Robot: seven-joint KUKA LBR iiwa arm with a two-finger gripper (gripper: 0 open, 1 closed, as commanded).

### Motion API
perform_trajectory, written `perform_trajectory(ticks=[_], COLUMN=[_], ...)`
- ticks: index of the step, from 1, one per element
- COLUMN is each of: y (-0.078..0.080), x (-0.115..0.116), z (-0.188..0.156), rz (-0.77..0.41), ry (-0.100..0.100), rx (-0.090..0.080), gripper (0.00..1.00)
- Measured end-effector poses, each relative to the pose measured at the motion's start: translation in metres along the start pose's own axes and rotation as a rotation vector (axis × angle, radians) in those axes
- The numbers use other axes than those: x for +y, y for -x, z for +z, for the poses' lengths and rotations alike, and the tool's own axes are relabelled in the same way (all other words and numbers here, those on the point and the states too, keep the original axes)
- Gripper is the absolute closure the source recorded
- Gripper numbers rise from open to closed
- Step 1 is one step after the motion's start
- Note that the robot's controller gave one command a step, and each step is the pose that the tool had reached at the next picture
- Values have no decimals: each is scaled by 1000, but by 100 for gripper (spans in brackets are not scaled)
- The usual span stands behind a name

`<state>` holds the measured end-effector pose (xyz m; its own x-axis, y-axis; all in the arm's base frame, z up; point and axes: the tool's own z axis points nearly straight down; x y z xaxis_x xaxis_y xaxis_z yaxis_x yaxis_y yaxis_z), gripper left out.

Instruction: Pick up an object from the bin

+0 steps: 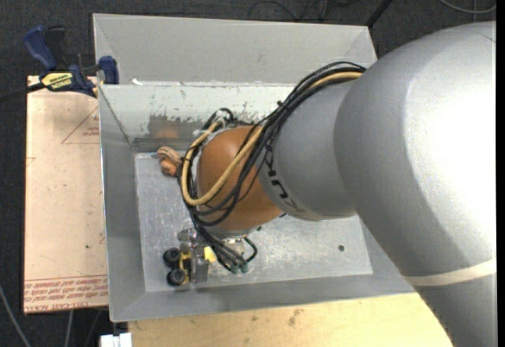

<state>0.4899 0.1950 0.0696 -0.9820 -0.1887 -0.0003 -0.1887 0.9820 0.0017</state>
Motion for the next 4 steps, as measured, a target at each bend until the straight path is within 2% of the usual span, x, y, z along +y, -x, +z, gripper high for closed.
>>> perform_trajectory(ticks=[2,3,4], y=[0,-11,-11], x=[0,-11,-11], z=[0,-1,-1], rz=[0,-522,-522], ry=[0,-2,-2], rx=[0,-6,-6], gripper=[100,100,100])
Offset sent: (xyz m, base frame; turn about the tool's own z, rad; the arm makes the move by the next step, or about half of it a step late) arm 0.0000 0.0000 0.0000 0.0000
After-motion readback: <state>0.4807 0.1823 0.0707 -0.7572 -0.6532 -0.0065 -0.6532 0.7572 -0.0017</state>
